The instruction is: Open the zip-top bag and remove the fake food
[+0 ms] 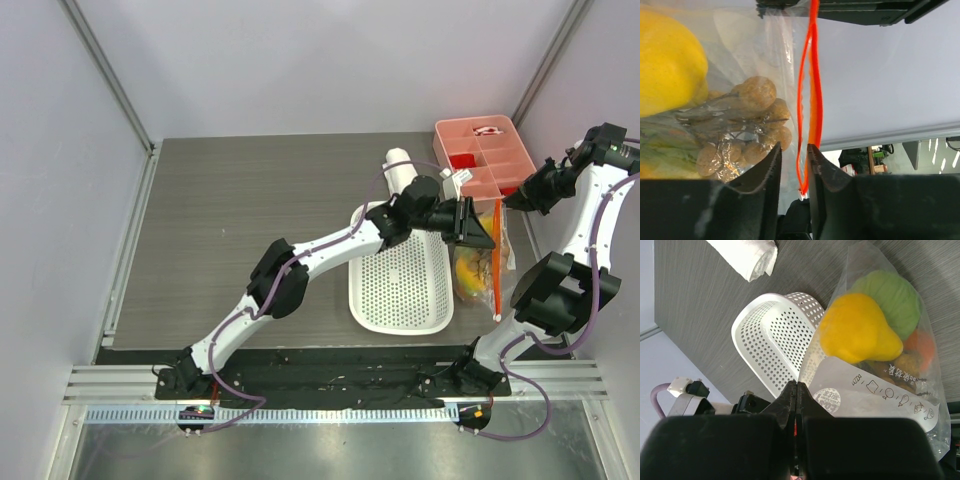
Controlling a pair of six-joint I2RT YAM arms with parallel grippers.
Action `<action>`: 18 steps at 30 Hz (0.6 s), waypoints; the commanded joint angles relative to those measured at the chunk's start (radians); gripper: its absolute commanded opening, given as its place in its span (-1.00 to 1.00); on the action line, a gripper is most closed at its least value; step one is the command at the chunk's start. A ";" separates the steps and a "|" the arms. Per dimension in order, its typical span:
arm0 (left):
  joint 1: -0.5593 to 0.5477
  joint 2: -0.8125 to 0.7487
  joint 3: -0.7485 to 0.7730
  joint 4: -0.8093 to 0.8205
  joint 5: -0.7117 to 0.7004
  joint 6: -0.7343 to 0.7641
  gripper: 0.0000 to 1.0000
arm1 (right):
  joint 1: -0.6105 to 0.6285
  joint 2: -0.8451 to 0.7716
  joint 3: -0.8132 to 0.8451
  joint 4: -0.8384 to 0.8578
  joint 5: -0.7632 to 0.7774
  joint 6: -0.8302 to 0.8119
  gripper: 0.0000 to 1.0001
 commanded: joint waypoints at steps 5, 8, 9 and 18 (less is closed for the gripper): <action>-0.014 0.070 0.116 -0.004 -0.010 -0.015 -0.52 | 0.008 -0.026 0.014 -0.052 -0.018 -0.013 -0.98; -0.021 0.099 0.169 -0.024 -0.024 -0.018 -0.50 | 0.013 -0.031 0.005 -0.050 -0.017 -0.012 -0.98; -0.024 0.101 0.171 -0.013 -0.031 -0.023 -0.50 | 0.014 -0.031 0.000 -0.049 -0.015 -0.009 -0.98; -0.040 0.070 0.128 0.058 -0.047 -0.054 -0.26 | 0.019 -0.040 -0.006 -0.052 0.003 -0.002 -0.98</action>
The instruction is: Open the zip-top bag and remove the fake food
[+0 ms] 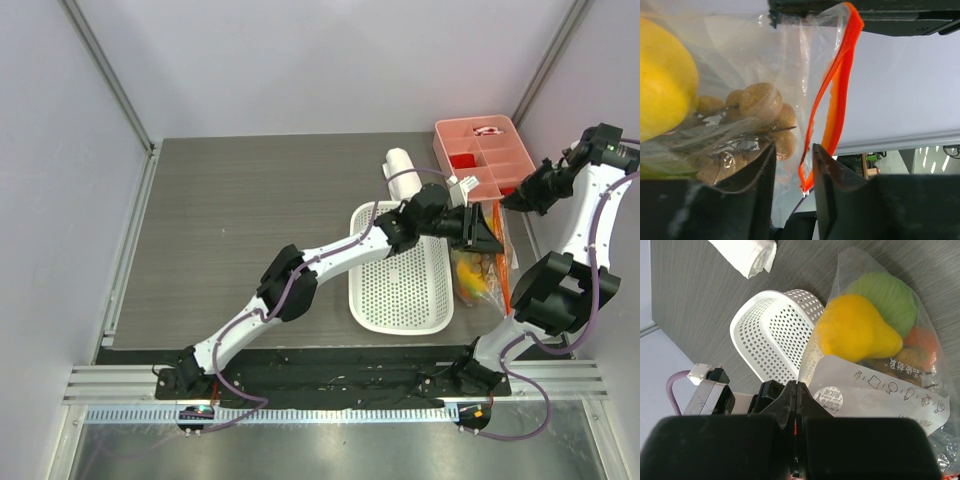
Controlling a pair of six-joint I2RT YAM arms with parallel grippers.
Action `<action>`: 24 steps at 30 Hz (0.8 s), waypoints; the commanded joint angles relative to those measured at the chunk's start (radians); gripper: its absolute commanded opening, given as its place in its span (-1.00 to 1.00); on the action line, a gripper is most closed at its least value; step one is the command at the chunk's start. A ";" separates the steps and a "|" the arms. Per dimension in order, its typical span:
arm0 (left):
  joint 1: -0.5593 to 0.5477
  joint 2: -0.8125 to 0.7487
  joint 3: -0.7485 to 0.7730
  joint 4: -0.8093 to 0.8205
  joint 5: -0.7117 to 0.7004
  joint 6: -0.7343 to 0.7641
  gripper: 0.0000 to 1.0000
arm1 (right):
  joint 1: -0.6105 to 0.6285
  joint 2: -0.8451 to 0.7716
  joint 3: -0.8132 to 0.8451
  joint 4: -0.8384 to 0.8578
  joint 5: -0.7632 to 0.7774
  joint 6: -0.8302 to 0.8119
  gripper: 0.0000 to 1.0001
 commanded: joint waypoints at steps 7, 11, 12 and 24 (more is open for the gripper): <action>-0.015 0.009 0.079 0.007 -0.047 -0.012 -0.58 | 0.007 -0.074 -0.031 -0.050 -0.025 0.030 -0.98; -0.013 -0.004 0.063 -0.002 -0.055 -0.012 -0.99 | 0.007 -0.104 -0.068 -0.049 -0.052 0.061 -0.97; -0.013 -0.010 0.068 -0.004 -0.049 -0.010 -0.99 | 0.007 -0.110 -0.063 -0.052 -0.045 0.050 -0.64; 0.066 -0.054 0.088 -0.085 0.120 -0.122 -1.00 | 0.028 -0.254 -0.017 -0.139 0.299 0.015 0.53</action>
